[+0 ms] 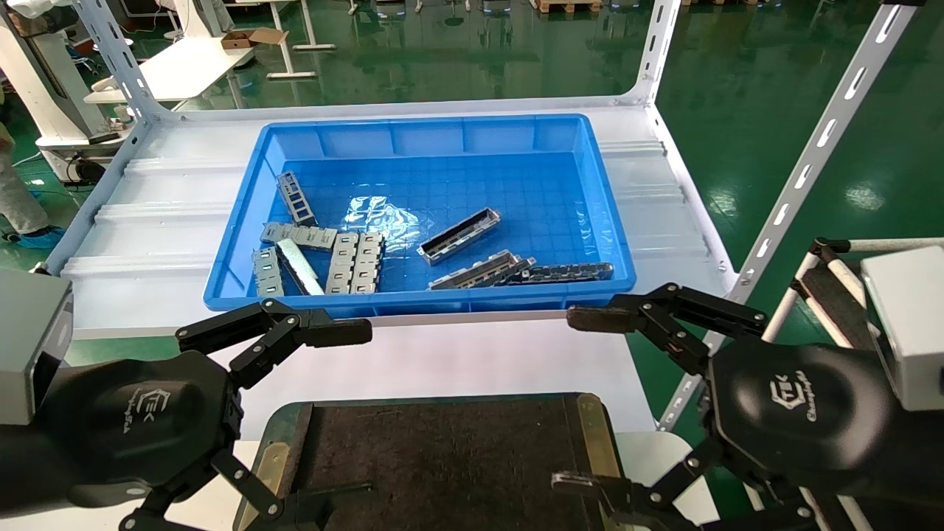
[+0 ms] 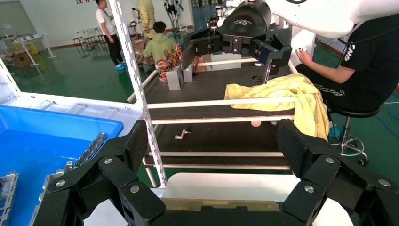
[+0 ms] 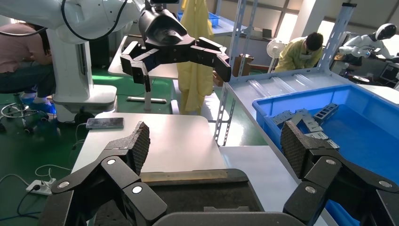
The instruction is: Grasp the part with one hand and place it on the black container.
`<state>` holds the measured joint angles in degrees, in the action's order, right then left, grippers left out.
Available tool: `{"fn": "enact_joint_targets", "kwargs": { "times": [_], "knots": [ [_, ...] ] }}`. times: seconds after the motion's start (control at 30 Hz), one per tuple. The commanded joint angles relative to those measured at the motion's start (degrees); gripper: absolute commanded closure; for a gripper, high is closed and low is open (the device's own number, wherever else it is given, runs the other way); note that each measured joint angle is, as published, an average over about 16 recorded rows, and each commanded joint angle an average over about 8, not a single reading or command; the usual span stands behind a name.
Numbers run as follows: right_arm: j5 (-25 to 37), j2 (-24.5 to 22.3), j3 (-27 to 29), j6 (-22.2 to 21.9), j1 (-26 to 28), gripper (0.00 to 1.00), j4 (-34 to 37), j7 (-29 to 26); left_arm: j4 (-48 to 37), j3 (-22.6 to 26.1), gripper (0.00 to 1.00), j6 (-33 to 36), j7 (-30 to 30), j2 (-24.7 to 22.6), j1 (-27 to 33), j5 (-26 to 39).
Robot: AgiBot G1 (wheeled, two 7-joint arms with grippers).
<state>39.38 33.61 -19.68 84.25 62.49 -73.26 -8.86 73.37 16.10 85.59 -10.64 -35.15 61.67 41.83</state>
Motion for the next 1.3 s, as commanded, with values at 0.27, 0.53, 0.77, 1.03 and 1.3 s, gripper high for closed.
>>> {"fn": "enact_joint_targets", "kwargs": {
  "times": [0.27, 0.53, 0.77, 1.03, 1.3],
  "knots": [
    [0.28, 0.16, 0.42, 0.17, -0.11, 0.00, -0.04, -0.22, 0.02, -0.01, 0.00, 0.01, -0.01, 0.01, -0.01, 0.00],
    [0.74, 0.42, 1.09, 0.43, -0.28, 0.00, -0.09, -0.56, 0.06, -0.02, 0.00, 0.03, -0.03, 0.04, -0.03, 0.01],
    [1.14, 0.65, 1.68, 0.66, -0.42, 0.00, -0.15, -0.87, 0.10, -0.04, 0.00, 0.05, -0.05, 0.06, -0.05, 0.01],
    [1.60, 0.91, 2.35, 0.93, -0.59, 0.00, -0.20, -1.22, 0.14, -0.05, 0.00, 0.06, -0.07, 0.08, -0.07, 0.02],
    [2.06, 1.17, 3.03, 1.19, -0.77, 0.00, -0.26, -1.57, 0.17, -0.07, 0.00, 0.08, -0.09, 0.11, -0.09, 0.02]
  ]
}}
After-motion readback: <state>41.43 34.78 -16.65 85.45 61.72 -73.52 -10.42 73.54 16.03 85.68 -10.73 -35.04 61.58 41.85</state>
